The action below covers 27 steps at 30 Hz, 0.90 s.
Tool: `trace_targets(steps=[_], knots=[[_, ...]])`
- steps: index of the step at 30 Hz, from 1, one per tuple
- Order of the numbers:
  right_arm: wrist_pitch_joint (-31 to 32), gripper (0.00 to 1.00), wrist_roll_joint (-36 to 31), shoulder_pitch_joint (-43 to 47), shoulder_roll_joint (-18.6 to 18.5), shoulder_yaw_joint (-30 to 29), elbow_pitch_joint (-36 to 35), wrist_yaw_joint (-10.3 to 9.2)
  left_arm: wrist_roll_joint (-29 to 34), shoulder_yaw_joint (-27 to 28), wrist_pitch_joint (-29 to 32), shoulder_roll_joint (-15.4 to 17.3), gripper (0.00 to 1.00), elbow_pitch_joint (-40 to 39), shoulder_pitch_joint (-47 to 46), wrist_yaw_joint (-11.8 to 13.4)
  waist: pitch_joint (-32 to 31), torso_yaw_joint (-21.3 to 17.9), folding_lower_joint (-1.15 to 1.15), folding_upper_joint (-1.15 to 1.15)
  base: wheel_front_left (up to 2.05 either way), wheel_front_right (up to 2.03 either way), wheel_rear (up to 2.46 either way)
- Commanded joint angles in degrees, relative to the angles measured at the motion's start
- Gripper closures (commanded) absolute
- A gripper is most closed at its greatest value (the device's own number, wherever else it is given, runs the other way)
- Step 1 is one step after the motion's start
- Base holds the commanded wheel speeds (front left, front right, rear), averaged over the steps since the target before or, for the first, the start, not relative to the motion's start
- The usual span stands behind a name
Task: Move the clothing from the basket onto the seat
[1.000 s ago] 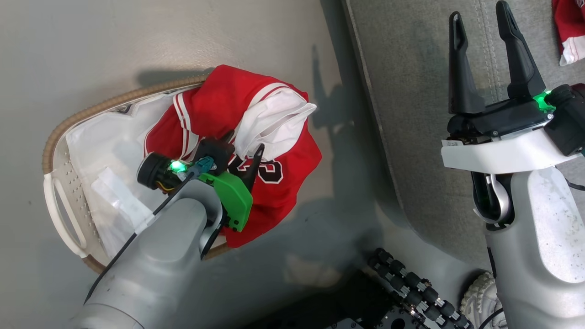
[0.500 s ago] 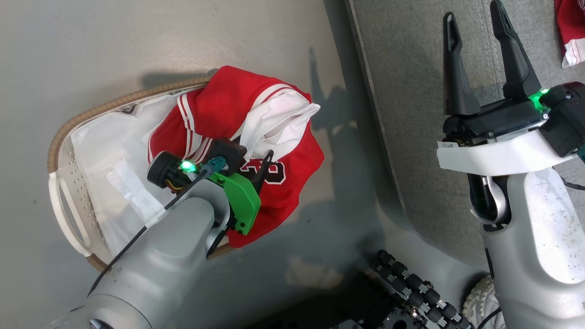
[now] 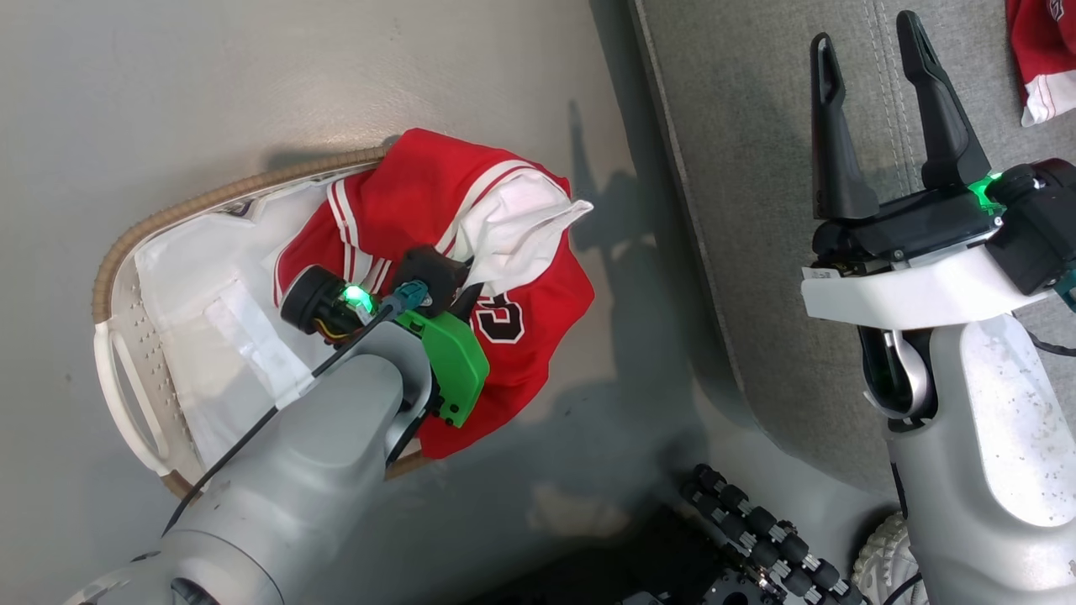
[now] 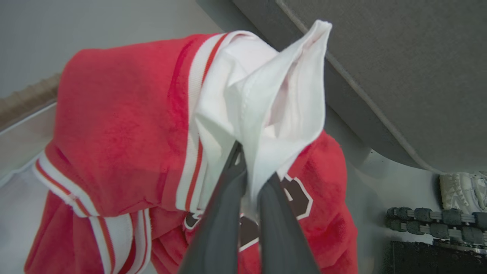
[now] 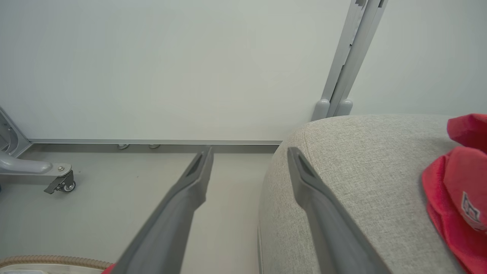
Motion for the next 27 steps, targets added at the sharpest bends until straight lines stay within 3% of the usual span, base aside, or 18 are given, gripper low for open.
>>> trace_targets(steps=[1, 11, 27], knots=[[0.0, 0.0, -0.1, 0.1, -0.1, 0.0, 0.3, -0.08, -0.5, -0.3, 0.1, 0.5, 1.0, -0.1, -0.8, -0.2, -0.2, -0.1, 0.0, 0.0, 0.0, 0.0, 0.0], [0.0, 0.0, 2.0, -2.4, -0.2, 2.3, 2.3, -0.08, -1.4, 5.4, 0.1, 3.0, 1.0, -3.4, 3.0, -0.2, -3.8, -0.4, 0.0, 0.0, 0.0, 0.0, 0.0], [0.0, 0.0, 0.7, 1.5, -0.2, 2.4, 8.4, -0.08, 6.1, 21.1, 0.1, 0.5, 1.0, -13.2, 17.7, -0.2, -20.7, 5.6, 0.0, 0.0, 0.0, 0.0, 0.0]])
